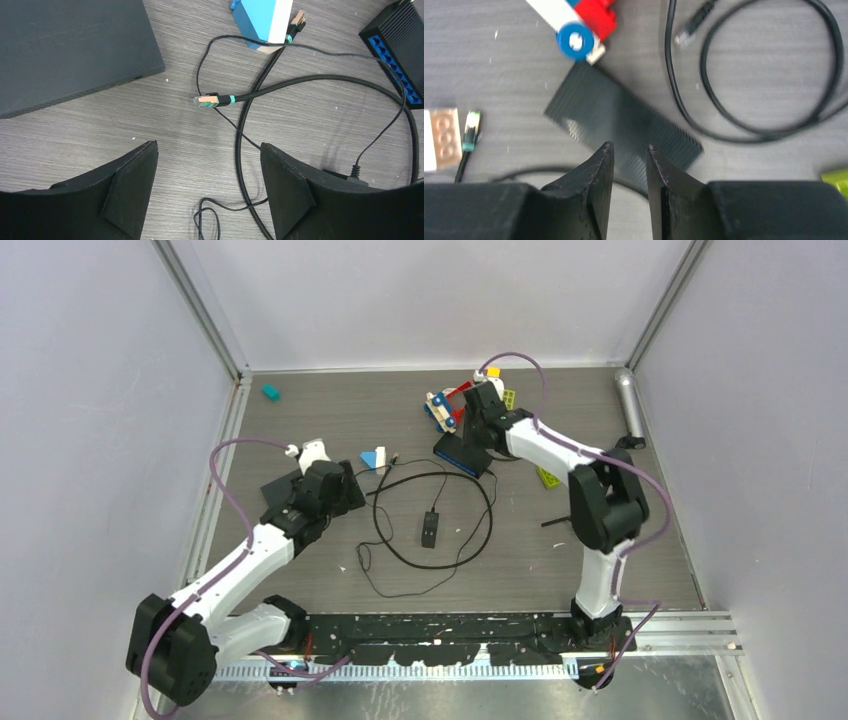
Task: Insert the plug into the switch port
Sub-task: Pick up the connector from the center of the board.
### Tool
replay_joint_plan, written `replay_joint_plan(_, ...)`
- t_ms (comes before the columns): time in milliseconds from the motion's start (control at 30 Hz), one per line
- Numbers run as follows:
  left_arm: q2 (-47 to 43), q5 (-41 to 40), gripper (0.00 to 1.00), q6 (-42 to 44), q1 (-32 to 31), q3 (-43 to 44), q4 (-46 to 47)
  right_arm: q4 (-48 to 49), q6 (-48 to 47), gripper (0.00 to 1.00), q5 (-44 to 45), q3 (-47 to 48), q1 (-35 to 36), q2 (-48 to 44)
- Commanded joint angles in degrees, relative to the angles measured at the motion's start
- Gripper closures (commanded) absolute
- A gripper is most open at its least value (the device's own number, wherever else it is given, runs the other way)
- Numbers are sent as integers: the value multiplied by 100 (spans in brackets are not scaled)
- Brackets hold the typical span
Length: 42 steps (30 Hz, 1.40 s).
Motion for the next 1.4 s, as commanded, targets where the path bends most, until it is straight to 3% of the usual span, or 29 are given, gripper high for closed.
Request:
replay_joint_plan(0,-254,105,23,-65,87,-74,-187,162,-210,68,-171,1117,-246,910)
replay_joint_plan(300,-478,66,22,-87,121,-270,-190,40,-419,84,-16,2013,-451,1939)
replay_joint_plan(467,-317,31,21,-40,161,-194,-201,-153,-839,96,-1335,2015,-407,2107)
replay_joint_plan(800,-103,56,20,-52,298,-253,-13,-375,-2845,96,-3757,1105,316,1587)
replay_joint_plan(933,13,60,19,-49,307,-251,-40,-548,-3487,94,-3977,897,512,1355)
replay_joint_plan(1067,-111,35,20,-31,307,-279,-76,323,-2936,84,-2725,337,510,749)
replay_joint_plan(1233,-423,-34,20,126,354,-125,-390,784,-2354,68,-92,75,514,29)
replay_joint_plan(1300,-575,-27,19,204,372,-63,-550,963,-2302,66,453,-138,514,-299)
replay_joint_plan(1367,-729,33,20,255,386,-49,-684,1211,-2320,64,465,-503,515,-700)
